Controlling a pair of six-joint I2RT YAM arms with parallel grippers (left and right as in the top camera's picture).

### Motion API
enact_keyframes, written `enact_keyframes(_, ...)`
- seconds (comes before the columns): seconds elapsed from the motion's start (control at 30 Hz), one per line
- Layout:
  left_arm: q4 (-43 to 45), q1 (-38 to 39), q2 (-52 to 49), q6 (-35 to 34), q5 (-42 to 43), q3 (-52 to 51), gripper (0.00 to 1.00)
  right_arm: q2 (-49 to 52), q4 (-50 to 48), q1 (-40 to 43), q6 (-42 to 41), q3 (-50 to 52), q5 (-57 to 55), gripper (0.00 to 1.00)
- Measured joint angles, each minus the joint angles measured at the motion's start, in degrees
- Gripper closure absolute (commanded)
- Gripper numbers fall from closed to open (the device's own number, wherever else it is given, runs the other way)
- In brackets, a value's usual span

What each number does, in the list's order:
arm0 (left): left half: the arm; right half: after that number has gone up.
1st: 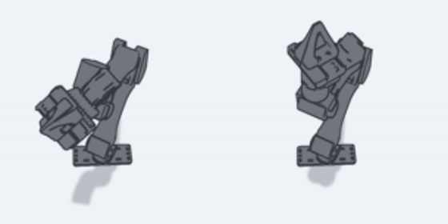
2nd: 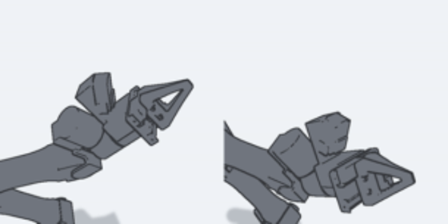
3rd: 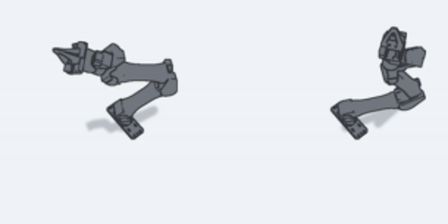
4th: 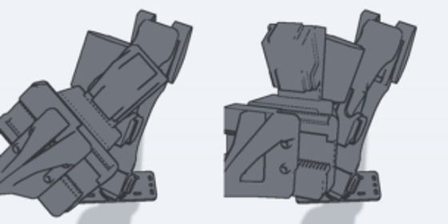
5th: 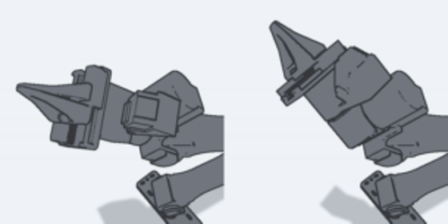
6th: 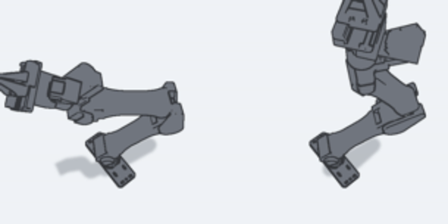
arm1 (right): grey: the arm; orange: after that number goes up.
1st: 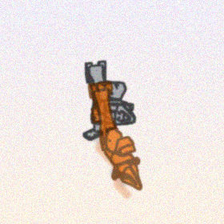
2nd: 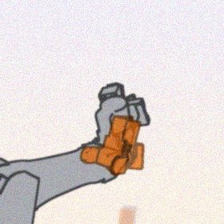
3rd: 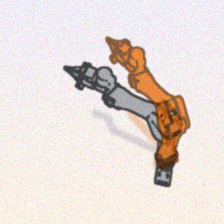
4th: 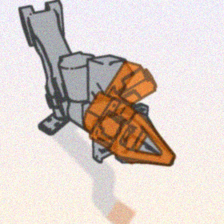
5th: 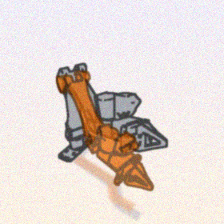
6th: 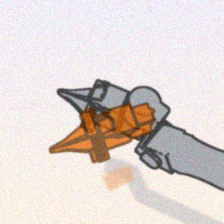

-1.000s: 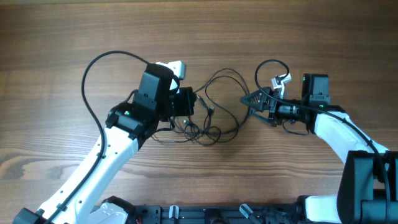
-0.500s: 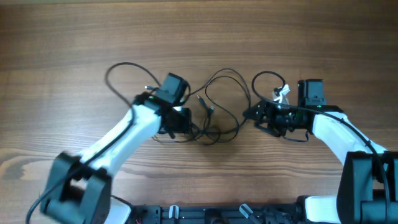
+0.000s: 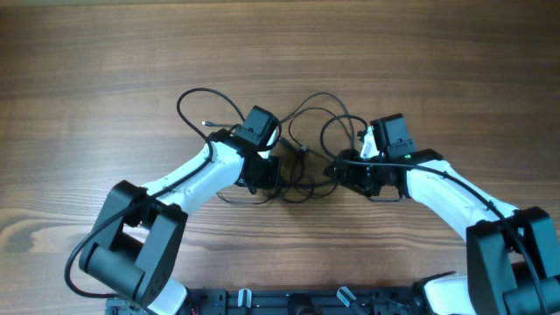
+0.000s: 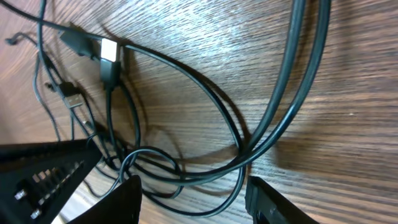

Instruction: Untangle cables

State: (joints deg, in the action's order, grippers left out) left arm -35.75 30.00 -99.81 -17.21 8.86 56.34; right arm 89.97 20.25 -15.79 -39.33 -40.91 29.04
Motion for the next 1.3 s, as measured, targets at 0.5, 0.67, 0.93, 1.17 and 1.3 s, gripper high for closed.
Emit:
enact_keyframes(0.5, 0.0, 0.1, 0.0, 0.2, 0.0, 0.0, 0.96, 3.3, -9.5, -10.0, -15.6, 0.0, -7.6, 0.46)
enact_keyframes(0.67, -0.2, 0.1, 0.0, 0.2, 0.4, -0.2, 0.96, 6.3, -12.2, -10.4, -19.4, -0.6, -7.9, 0.67)
enact_keyframes(0.93, 5.9, 0.1, 21.8, 0.2, 0.3, 1.4, 0.96, 7.2, -12.4, -10.5, -18.0, -0.5, -9.2, 0.96)
enact_keyframes(1.17, 13.6, 0.1, 39.4, 0.2, -13.6, 1.7, 0.96, 7.2, -11.8, -6.4, -16.6, -0.5, -8.7, 0.96)
enact_keyframes(1.3, 21.9, 0.1, 48.2, 0.2, -19.6, 1.7, 0.96, 7.2, -10.9, -3.1, -14.7, -0.6, -7.4, 0.96)
